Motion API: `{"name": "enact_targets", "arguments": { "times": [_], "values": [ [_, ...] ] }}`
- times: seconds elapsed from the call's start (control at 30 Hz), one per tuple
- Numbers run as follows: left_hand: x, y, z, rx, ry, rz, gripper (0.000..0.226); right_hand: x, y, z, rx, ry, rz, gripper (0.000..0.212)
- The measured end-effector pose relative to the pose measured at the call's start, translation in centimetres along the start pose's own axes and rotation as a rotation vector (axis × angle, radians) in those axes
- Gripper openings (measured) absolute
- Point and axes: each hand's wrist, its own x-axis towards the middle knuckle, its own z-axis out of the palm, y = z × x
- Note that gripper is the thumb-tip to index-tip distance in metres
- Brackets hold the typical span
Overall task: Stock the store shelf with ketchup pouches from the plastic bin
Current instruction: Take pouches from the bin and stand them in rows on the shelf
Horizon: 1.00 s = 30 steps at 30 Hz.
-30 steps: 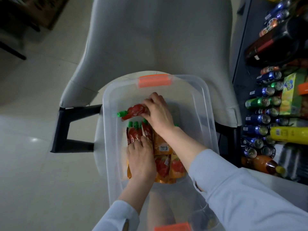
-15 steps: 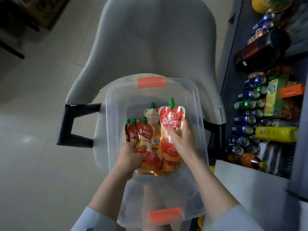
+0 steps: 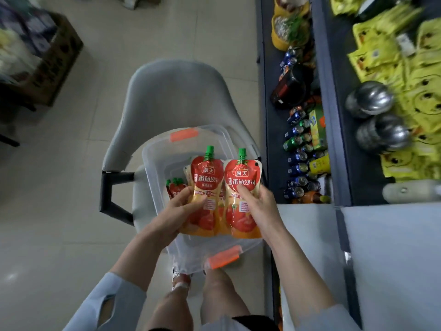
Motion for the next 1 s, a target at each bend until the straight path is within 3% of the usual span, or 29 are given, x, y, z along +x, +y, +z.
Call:
{"name": "enact_targets", "arguments": {
  "times": [0.17, 0.3, 0.47, 0.63, 0.8, 1.0],
  "values": [
    [-4.4, 1.6, 3.7, 0.153, -0.009, 0.094, 0.034, -7.5, -1.0, -2.2, 0.113, 0.181, -0.038, 0.029],
    [-7.4, 2.1, 7.5, 0.237, -0.084, 0.17, 0.034, -13.2, -1.1, -4.8, 0.163, 0.321, -0.106, 0.016],
    [-10.1, 1.9, 13.6, 0.29, -0.226, 0.252, 0.02, -20.4, -0.2, -8.5, 0.22, 0.535, -0.178, 0.014],
    [-12.3, 1.5, 20.5, 0.406, -0.375, 0.331, 0.02, -28.1, 0.9, -12.6, 0.291, 0.771, -0.25, 0.03],
    [-15.4, 0.0, 28.7, 0.503, -0.559, 0.445, 0.028, -35.7, 2.4, -17.7, 0.389, 1.009, -0.292, 0.019],
    [-20.4, -3.9, 39.5, 0.612, -0.767, 0.562, 0.032, -45.5, 4.6, -24.3, 0.341, 1.244, -0.383, 0.011]
  ]
}}
